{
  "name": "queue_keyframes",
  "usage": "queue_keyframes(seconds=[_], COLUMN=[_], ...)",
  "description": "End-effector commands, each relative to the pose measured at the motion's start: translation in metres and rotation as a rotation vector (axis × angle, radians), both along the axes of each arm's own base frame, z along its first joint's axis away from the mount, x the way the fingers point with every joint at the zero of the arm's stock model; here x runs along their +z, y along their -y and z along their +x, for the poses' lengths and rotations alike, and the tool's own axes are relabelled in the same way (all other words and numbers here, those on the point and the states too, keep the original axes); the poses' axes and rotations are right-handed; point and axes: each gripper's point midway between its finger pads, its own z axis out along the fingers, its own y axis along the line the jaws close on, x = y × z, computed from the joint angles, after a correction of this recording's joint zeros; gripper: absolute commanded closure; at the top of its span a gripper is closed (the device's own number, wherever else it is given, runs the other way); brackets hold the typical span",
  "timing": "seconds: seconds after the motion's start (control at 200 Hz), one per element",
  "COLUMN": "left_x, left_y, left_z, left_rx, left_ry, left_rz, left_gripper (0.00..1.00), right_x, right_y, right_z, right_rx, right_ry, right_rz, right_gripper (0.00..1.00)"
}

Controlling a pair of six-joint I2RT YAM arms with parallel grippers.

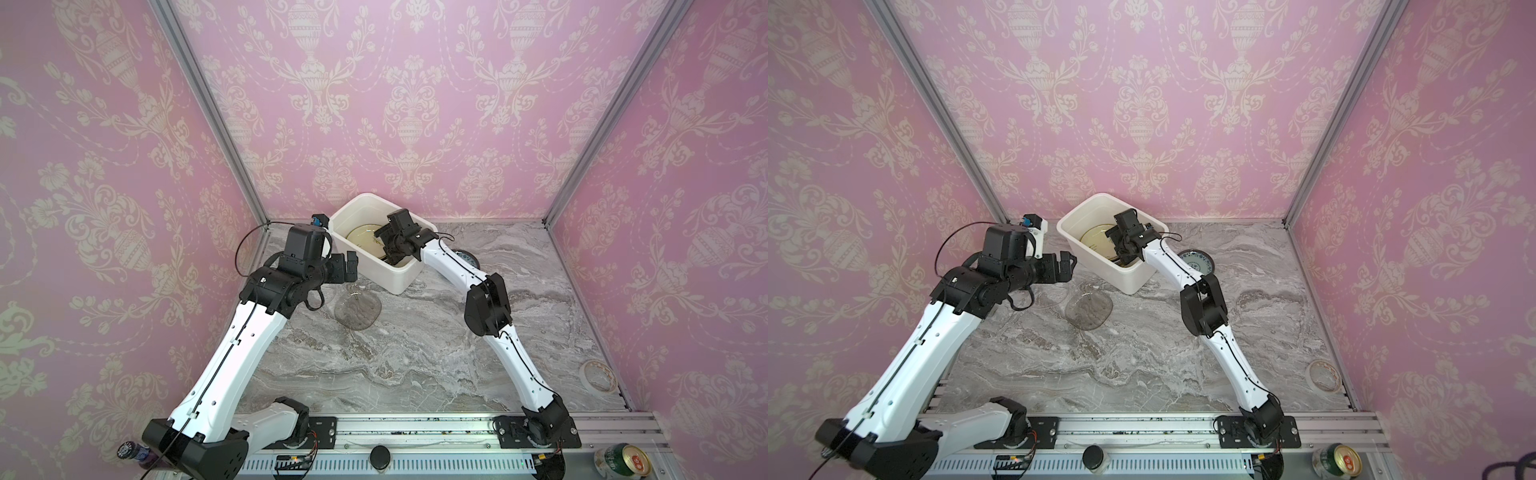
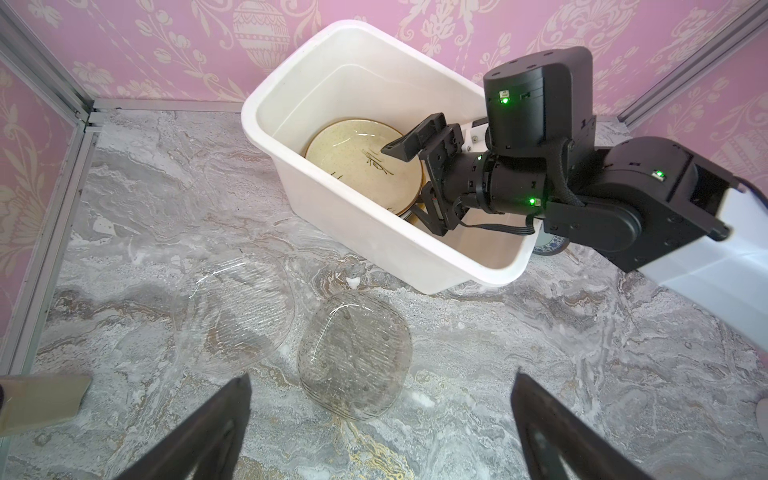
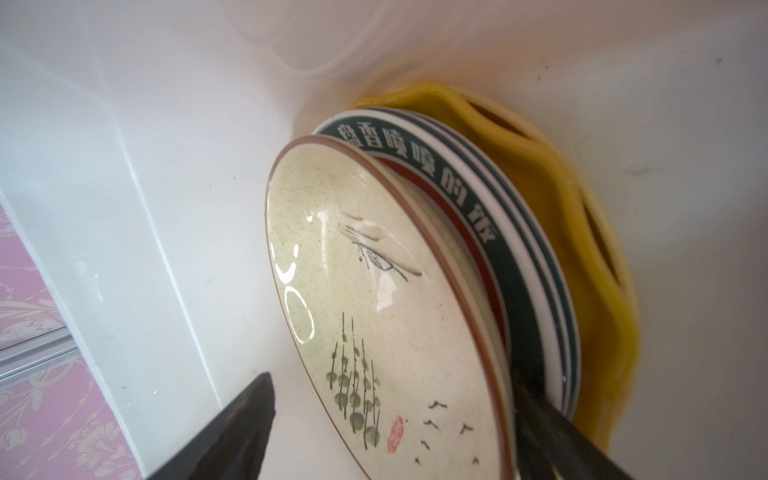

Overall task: Place the plates into the plastic bin on the countertop
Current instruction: 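Lower the cream plate onto the stacked plates in the bin with the right gripper, then open the right gripper and raise it out of the bin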

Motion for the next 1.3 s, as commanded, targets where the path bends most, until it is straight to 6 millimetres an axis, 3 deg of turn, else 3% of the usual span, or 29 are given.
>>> queue_keyframes(seconds=[0.0, 0.27, 0.465, 0.645, 0.826, 0.931, 1.031, 1.151, 1.296], left_x=[0.022, 0.034, 0.041, 0.047, 0.048, 0.051, 0.052, 0.055, 0.051], left_y=[-0.003, -0.005, -0.007, -0.01, -0.012, -0.003, 0.023, 0.046, 0.068], left_z=[-0.002, -0.005, -0.013, -0.024, -0.045, -0.056, -0.065, -0.072, -0.077], left_rx=[-0.009, 0.002, 0.019, 0.04, 0.077, 0.052, -0.042, -0.121, -0.17], left_ry=[0.059, 0.085, 0.101, 0.072, 0.029, -0.003, -0.059, -0.099, -0.128], left_rz=[-0.006, -0.021, -0.06, -0.09, -0.176, -0.267, -0.39, -0.494, -0.448], left_gripper=[0.01, 0.01, 0.01, 0.01, 0.0, 0.01, 0.01, 0.01, 0.01], right_x=[0.055, 0.093, 0.113, 0.168, 0.228, 0.252, 0.261, 0.259, 0.247], right_y=[0.005, 0.022, 0.025, 0.02, 0.029, 0.049, 0.072, 0.106, 0.163], right_z=[0.002, -0.012, -0.021, -0.032, -0.072, -0.106, -0.137, -0.168, -0.192], right_rx=[-0.037, -0.045, -0.015, 0.086, 0.282, 0.376, 0.441, 0.483, 0.426], right_ry=[0.065, 0.089, 0.113, 0.247, 0.405, 0.475, 0.507, 0.498, 0.469], right_rz=[0.043, -0.007, -0.022, -0.019, -0.099, -0.168, -0.202, -0.204, -0.161], right_gripper=[0.1, 0.02, 0.02, 0.03, 0.06, 0.07, 0.09, 0.11, 0.16])
